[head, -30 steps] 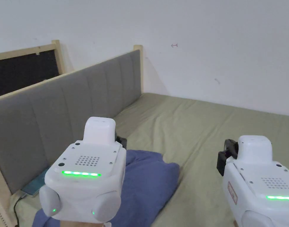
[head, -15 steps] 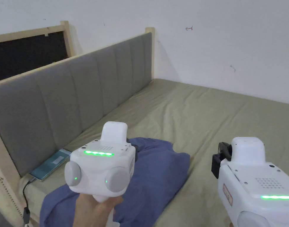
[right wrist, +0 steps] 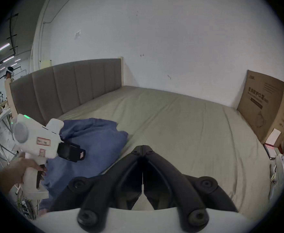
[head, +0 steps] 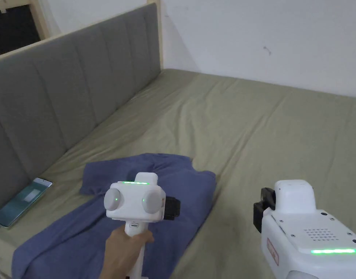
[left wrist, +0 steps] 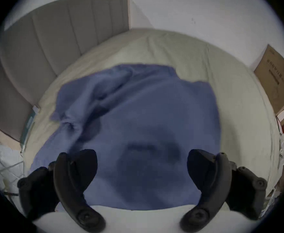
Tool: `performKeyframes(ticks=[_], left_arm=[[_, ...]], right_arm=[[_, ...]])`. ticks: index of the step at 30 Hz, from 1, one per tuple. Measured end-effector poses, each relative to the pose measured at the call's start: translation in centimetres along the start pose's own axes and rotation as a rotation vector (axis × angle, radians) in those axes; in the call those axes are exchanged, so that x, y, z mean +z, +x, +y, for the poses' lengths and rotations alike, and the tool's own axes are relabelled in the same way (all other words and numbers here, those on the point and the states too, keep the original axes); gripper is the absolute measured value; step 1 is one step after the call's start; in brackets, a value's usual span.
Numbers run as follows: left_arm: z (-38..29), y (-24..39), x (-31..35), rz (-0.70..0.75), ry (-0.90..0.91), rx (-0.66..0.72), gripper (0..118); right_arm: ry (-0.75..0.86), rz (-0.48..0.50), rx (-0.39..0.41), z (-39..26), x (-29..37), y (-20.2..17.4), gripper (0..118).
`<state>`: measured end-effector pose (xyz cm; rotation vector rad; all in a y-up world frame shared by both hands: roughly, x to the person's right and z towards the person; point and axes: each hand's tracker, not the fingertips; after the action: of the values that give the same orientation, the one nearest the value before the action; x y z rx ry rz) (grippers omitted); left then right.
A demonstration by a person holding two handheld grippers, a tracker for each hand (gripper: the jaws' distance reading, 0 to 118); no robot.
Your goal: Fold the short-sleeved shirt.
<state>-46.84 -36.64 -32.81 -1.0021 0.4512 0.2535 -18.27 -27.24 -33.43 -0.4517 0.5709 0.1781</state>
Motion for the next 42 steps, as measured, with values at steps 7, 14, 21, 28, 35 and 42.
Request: performKeyframes(ticks=[7, 14, 21, 28, 35, 42], left_arm=[[-1.0, 0.9, -2.7, 0.013, -0.05, -0.021, 85], [-0.2, 0.0, -1.8, 0.043, -0.048, -0.016, 2], [1.6, -2.8, 0.4, -0.133, -0.043, 0.21, 2], [6.5, 2.1, 6.2, -0.281, 0.079, 0.181, 2], [9.1, 17.4, 12.9, -0.587, 0.167, -0.084, 2], [4.5, 30.5, 20.1, -0.921, 0.179, -0.281, 2]], right_arm=[[-0.056, -0.021, -0.022, -1.0, -1.5, 1.6, 0], [-0.079, -0.023, -0.059, -1.6, -1.3, 2.0, 0], [-0.083, -0.045, -0.102, -1.8, -0.2, 3.5, 0], [-0.036, -0.126, -0.173, -1.2, 1.9, 7.5, 0], [0.05, -0.305, -0.261, -0.2, 7.3, 14.4, 0], [0.133, -0.531, -0.341, -0.8, 14.8, 22.5, 0]])
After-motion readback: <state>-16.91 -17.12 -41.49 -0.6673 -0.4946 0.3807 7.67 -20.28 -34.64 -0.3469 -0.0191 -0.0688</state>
